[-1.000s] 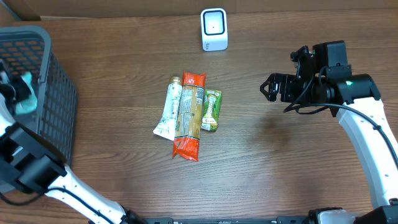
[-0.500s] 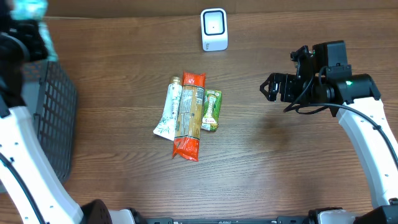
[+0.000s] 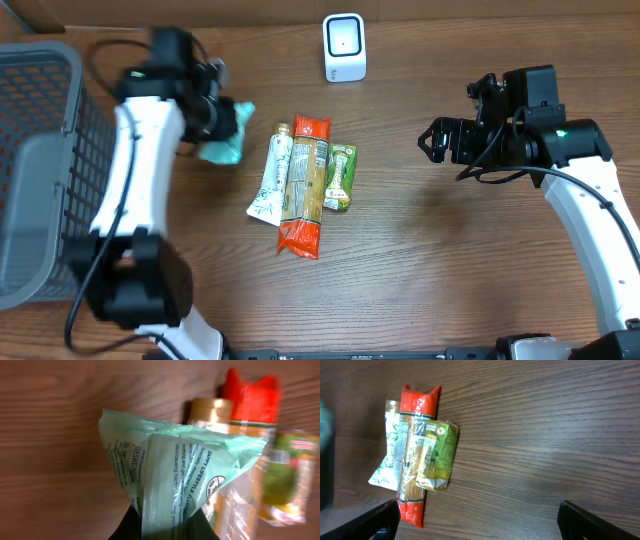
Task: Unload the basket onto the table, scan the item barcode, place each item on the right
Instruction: 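Carry the wipes packet to the centre and release it beside the tube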
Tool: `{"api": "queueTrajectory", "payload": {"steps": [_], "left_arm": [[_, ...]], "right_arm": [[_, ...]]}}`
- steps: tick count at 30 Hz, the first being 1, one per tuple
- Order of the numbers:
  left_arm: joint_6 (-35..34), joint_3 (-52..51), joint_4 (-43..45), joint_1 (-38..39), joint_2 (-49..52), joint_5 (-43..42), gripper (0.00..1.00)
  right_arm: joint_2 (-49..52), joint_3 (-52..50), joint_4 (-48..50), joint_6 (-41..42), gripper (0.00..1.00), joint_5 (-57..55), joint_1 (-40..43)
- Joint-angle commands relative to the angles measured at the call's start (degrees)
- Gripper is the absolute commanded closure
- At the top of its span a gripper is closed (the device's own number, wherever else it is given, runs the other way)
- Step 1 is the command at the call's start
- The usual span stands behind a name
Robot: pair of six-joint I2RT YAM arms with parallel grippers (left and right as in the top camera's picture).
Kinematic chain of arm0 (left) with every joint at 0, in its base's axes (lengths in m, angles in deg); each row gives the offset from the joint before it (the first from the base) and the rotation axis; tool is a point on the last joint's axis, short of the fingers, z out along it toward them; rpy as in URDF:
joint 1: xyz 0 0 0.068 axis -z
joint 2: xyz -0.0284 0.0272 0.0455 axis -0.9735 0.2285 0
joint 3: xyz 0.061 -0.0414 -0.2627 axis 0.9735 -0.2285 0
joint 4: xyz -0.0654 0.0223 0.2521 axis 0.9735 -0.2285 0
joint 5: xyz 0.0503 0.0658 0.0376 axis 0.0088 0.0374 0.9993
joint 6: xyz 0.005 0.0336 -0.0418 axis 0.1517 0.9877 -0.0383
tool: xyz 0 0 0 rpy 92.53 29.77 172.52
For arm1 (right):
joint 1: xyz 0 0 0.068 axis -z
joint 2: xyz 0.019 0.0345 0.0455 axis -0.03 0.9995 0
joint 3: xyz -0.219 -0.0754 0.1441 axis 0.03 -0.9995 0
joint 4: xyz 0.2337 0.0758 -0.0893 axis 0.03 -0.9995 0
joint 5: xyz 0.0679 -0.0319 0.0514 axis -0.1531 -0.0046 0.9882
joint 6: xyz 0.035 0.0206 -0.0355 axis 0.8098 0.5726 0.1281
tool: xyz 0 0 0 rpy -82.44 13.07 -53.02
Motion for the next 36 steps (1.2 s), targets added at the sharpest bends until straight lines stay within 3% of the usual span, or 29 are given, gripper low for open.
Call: {"api": "queueTrajectory", "payload": {"steps": [1,5,15,18,20,23,25,36], "left_arm": [[-1.42,-5.2,4.55,1.99,3.23,2.14,0.96],[-3.1,-8.83,10.1,4.04,8.37,2.05,0.96],[-7.93,-8.96,10.78,12.79,15.45,0.66,0.95],[-8.5,-8.7,11.15,14.86,15.3,0.55,0.83],[-8.59,-8.22,10.64,15.37,15.28,0.55,0.71],[-8.9,-6.45,8.04,15.21,15.28,0.61,0.44],[-8.87,-4.39,5.57,14.62,15.19,1.09,0.36],[-4.72,22.95,-13.33,9.46,11.76,2.54,0.32]], "right_arm": [[0.04,1.33,0.28,0.07,0.0,0.31,-0.33],[0.04,1.33,0.31,0.07,0.0,0.31,-0.33],[0.04,1.33,0.28,0.09,0.0,0.33,-0.33],[0.04,1.33,0.28,0.09,0.0,0.33,-0.33],[0.04,1.33,0.26,0.09,0.0,0.33,-0.33],[0.04,1.33,0.04,0.09,0.0,0.33,-0.33],[0.04,1.33,-0.17,0.11,0.0,0.35,-0.33],[0.07,0.61,-4.13,6.47,0.0,0.83,-0.33]]}}
